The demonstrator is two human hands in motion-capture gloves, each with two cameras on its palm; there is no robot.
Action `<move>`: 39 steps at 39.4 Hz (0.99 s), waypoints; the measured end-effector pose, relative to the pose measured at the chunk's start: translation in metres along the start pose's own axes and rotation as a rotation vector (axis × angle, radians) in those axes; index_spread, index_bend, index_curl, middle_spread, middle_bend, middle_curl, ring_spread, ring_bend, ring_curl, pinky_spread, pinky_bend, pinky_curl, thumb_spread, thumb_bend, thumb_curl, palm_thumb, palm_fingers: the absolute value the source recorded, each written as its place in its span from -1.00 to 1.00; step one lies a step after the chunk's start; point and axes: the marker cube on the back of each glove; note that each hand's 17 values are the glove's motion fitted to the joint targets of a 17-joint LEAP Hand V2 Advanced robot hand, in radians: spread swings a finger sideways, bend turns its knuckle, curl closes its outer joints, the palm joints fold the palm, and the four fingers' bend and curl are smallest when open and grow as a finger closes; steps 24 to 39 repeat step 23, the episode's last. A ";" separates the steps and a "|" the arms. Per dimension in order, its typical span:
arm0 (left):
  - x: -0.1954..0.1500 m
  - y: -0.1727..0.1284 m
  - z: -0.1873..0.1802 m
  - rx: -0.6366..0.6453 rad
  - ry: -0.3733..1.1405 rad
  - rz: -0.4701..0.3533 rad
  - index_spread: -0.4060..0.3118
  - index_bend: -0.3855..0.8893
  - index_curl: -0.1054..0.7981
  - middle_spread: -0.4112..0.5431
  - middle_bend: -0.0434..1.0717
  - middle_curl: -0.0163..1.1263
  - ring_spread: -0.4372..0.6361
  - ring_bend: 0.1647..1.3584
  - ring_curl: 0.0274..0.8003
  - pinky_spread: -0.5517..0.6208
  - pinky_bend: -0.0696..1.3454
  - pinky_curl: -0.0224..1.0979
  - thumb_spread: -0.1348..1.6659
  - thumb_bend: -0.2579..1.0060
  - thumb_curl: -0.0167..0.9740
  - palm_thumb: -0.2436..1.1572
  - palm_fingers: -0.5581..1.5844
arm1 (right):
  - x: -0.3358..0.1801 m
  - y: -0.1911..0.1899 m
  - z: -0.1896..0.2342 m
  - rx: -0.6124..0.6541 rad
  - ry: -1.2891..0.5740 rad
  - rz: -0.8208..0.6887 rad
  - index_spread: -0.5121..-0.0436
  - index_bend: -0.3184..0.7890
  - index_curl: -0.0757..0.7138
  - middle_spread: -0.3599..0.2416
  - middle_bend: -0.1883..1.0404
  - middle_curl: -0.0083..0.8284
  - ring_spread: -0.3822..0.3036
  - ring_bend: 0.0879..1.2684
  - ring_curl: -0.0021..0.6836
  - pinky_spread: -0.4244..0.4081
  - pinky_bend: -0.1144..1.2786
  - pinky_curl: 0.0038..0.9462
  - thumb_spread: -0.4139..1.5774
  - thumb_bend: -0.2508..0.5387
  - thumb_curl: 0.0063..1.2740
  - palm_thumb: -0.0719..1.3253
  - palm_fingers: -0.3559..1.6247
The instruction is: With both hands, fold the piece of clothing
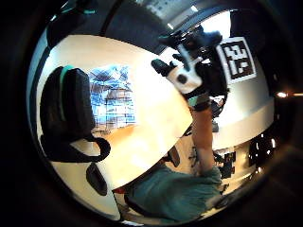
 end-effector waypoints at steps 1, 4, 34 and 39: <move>0.003 -0.001 0.003 -0.007 -0.014 0.004 -0.55 -0.17 0.15 -0.40 -0.56 -0.19 0.08 -0.61 -0.16 0.49 -0.62 -0.47 0.70 -0.54 -0.67 -0.54 -0.07 | 0.010 0.001 0.000 -0.016 0.015 0.034 -0.09 -0.11 0.13 -0.10 -0.49 -0.23 -0.14 -0.70 0.22 0.29 -0.08 -0.25 0.48 -0.38 -0.04 0.42 -0.03; 0.008 -0.004 0.012 -0.033 -0.038 0.011 -0.53 -0.16 0.13 -0.38 -0.59 -0.21 0.10 -0.62 -0.17 0.51 -0.62 -0.47 0.74 -0.50 -0.64 -0.48 -0.08 | 0.026 0.008 -0.009 -0.017 0.031 0.081 -0.08 -0.11 0.13 -0.06 -0.48 -0.25 -0.10 -0.69 0.20 0.35 -0.08 -0.26 0.52 -0.38 -0.06 0.42 -0.03; 0.017 -0.001 0.029 -0.100 -0.012 0.012 -0.44 -0.12 0.13 -0.28 -0.60 -0.25 0.18 -0.65 -0.20 0.57 -0.63 -0.43 0.84 -0.40 -0.54 -0.29 -0.10 | 0.046 0.032 -0.021 -0.058 0.025 0.097 -0.07 -0.11 0.17 0.03 -0.47 -0.30 0.01 -0.66 0.17 0.48 -0.10 -0.27 0.65 -0.39 -0.12 0.42 -0.05; 0.017 -0.001 0.029 -0.100 -0.012 0.012 -0.44 -0.12 0.13 -0.28 -0.60 -0.25 0.18 -0.65 -0.20 0.57 -0.63 -0.43 0.84 -0.40 -0.54 -0.29 -0.10 | 0.046 0.032 -0.021 -0.058 0.025 0.097 -0.07 -0.11 0.17 0.03 -0.47 -0.30 0.01 -0.66 0.17 0.48 -0.10 -0.27 0.65 -0.39 -0.12 0.42 -0.05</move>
